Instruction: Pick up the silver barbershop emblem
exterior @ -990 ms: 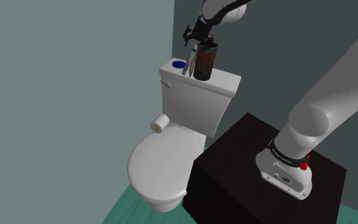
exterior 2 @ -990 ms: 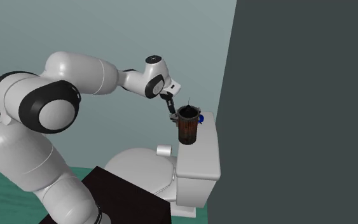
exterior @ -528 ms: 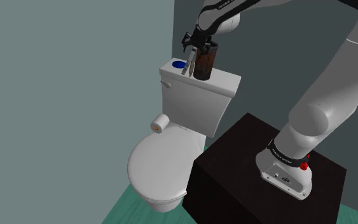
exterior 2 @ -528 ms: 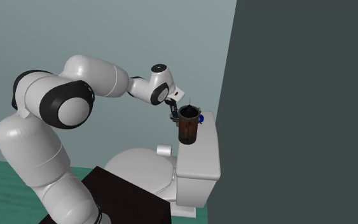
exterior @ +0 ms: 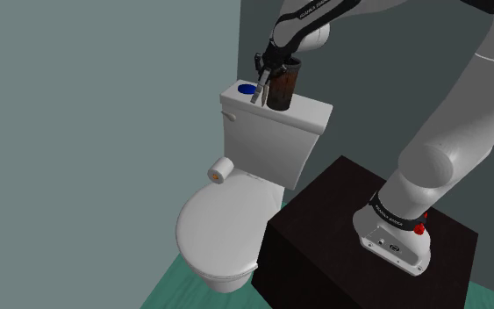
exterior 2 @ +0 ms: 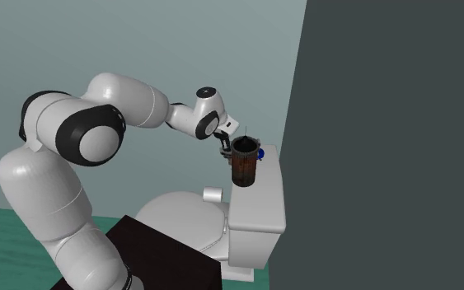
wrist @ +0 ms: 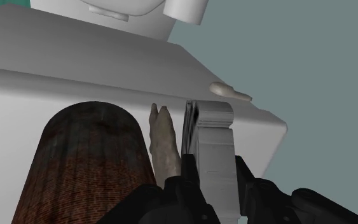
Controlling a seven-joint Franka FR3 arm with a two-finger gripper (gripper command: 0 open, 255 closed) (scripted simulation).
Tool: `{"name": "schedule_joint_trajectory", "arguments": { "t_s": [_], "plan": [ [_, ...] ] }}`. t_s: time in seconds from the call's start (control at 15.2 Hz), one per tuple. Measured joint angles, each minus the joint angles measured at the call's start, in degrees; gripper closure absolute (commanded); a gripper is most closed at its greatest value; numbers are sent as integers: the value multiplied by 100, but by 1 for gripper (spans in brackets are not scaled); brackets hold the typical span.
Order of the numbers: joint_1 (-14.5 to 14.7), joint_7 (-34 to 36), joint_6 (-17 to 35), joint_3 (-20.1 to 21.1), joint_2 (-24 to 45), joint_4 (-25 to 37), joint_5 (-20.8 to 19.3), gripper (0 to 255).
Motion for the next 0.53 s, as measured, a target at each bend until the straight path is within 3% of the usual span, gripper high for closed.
{"name": "schedule_joint_trajectory", "arguments": {
  "t_s": [0.53],
  "plan": [
    [-1,-2,-131,1,-105,15,9,255]
  ]
}}
